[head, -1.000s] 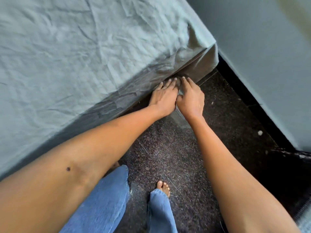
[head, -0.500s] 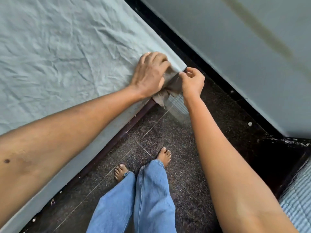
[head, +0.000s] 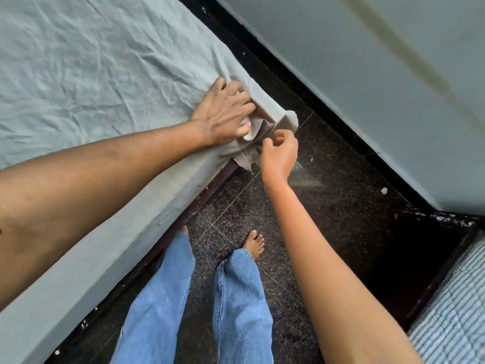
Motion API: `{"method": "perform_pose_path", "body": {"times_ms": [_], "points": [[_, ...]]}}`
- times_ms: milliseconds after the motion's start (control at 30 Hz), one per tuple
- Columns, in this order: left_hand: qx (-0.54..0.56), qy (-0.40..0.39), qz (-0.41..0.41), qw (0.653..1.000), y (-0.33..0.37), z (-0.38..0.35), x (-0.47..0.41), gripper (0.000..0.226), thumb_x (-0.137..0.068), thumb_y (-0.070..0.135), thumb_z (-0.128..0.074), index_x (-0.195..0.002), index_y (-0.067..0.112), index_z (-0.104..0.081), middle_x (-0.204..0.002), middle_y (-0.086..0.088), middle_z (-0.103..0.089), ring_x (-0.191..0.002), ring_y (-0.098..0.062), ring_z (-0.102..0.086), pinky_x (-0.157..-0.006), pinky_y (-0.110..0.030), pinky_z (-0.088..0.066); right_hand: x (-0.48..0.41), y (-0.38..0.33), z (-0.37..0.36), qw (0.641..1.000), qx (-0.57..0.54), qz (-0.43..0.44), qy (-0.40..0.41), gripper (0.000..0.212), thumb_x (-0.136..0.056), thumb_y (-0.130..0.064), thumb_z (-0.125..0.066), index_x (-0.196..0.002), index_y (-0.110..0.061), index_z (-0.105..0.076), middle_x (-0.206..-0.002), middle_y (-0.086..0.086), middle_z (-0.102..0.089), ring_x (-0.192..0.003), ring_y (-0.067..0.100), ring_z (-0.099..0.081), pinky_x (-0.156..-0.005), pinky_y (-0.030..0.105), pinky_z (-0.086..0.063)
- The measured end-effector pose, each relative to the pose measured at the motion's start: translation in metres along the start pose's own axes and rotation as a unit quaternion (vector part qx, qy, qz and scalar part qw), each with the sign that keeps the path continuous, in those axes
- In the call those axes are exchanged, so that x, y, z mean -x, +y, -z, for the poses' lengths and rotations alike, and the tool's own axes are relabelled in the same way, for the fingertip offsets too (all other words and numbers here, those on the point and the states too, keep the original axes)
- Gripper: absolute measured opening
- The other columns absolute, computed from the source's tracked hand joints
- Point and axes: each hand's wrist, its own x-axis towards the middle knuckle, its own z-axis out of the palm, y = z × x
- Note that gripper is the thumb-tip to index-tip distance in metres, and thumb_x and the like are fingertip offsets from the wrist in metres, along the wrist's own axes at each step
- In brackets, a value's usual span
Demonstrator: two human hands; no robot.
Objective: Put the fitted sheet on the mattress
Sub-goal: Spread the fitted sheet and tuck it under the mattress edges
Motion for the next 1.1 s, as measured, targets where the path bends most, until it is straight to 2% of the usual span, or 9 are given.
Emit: {"method": "perform_pose_path", "body": {"times_ms": [67,167,267,333,400,533,700,933,1100], "points": [[-0.043,-0.025,-0.027,0.998,-0.003,0.002,0.000,0.047,-0.089,0.045,-0.029,-0.112,0.019,-0.060,-0.120,-0.008,-0.050,-0.116,-0.029,-0.040,-0.089,-0.041,-0.014,0.001,-0.001,-0.006,0.991,-0.113,-0.064,-0.009,0.058,-0.084,-0.022,-0.050,-0.140,-0.019,-0.037,-0.134,-0.004,-0.043,-0.108,0.019,-0.055,-0.092,0.031,-0.045],[-0.096,-0.066,-0.005,0.993,0.005,0.004,-0.007,0.049,-0.091,0.050,-0.031,-0.112,0.020,-0.063,-0.129,-0.015,-0.038,-0.125,-0.030,-0.031,-0.096,-0.046,-0.001,-0.008,-0.007,-0.007,0.943,-0.290,-0.164,-0.023,0.069,-0.094,-0.014,-0.044,-0.151,-0.028,-0.008,-0.142,-0.004,-0.036,-0.106,0.028,-0.060,-0.076,0.032,-0.051],[-0.150,-0.126,0.038,0.980,0.021,0.004,-0.010,0.052,-0.091,0.052,-0.029,-0.123,0.022,-0.059,-0.142,-0.017,-0.025,-0.135,-0.034,-0.020,-0.097,-0.052,0.009,-0.017,-0.018,-0.002,0.910,-0.369,-0.191,-0.004,0.049,-0.094,-0.010,-0.049,-0.141,-0.018,-0.040,-0.111,0.004,-0.057,-0.093,0.021,-0.061,-0.073,0.030,-0.051],[-0.142,-0.149,0.054,0.977,0.025,0.004,-0.011,0.053,-0.092,0.049,-0.031,-0.129,0.020,-0.055,-0.145,-0.016,-0.021,-0.137,-0.034,-0.015,-0.104,-0.052,0.009,-0.016,-0.022,-0.007,0.933,-0.318,-0.158,0.055,0.013,-0.089,-0.006,-0.057,-0.099,-0.010,-0.063,-0.082,0.004,-0.060,-0.069,0.013,-0.059,-0.058,0.024,-0.049],[-0.047,-0.113,0.037,0.992,0.017,0.003,-0.008,0.050,-0.089,0.049,-0.035,-0.121,0.021,-0.061,-0.138,-0.015,-0.032,-0.132,-0.033,-0.024,-0.111,-0.049,-0.008,-0.011,-0.018,-0.014,0.968,-0.212,-0.100,0.092,0.017,-0.083,-0.004,-0.060,-0.069,-0.014,-0.058,-0.068,0.003,-0.058,-0.060,0.014,-0.056,-0.058,0.030,-0.048],[0.284,0.093,-0.002,0.954,-0.024,0.000,0.005,0.042,-0.080,0.030,-0.029,-0.090,0.012,-0.066,-0.098,-0.008,-0.062,-0.097,-0.029,-0.056,-0.083,-0.043,-0.048,0.005,-0.012,-0.030,0.995,0.082,0.010,0.063,0.012,-0.089,-0.018,-0.054,-0.090,-0.014,-0.066,-0.086,0.002,-0.065,-0.081,0.019,-0.056,-0.065,0.029,-0.039],[0.194,0.122,-0.048,0.972,-0.041,-0.007,-0.001,0.041,-0.084,0.033,-0.034,-0.105,0.017,-0.065,-0.108,-0.006,-0.060,-0.103,-0.028,-0.053,-0.087,-0.041,-0.040,-0.004,-0.001,-0.048,0.966,0.256,0.022,0.018,0.022,-0.095,-0.022,-0.041,-0.111,-0.017,-0.056,-0.111,0.012,-0.061,-0.101,0.033,-0.057,-0.072,0.036,-0.039],[0.060,0.131,-0.083,0.986,-0.043,-0.019,-0.008,0.054,-0.086,0.039,-0.019,-0.101,0.011,-0.063,-0.102,-0.013,-0.065,-0.096,-0.032,-0.053,-0.084,-0.042,-0.032,0.017,-0.016,-0.054,0.991,-0.067,0.000,0.118,0.029,-0.089,-0.005,-0.045,-0.110,-0.003,-0.064,-0.118,0.009,-0.062,-0.109,0.021,-0.055,-0.091,0.029,-0.040],[0.134,0.075,-0.033,0.988,-0.051,0.004,-0.029,0.041,-0.089,0.033,-0.032,-0.094,0.010,-0.066,-0.094,-0.020,-0.067,-0.088,-0.038,-0.059,-0.073,-0.040,-0.040,0.010,-0.040,-0.067,0.967,-0.224,-0.107,-0.064,0.045,-0.089,-0.029,-0.041,-0.128,-0.012,-0.057,-0.133,0.005,-0.056,-0.125,0.018,-0.047,-0.108,0.034,-0.035]]}}
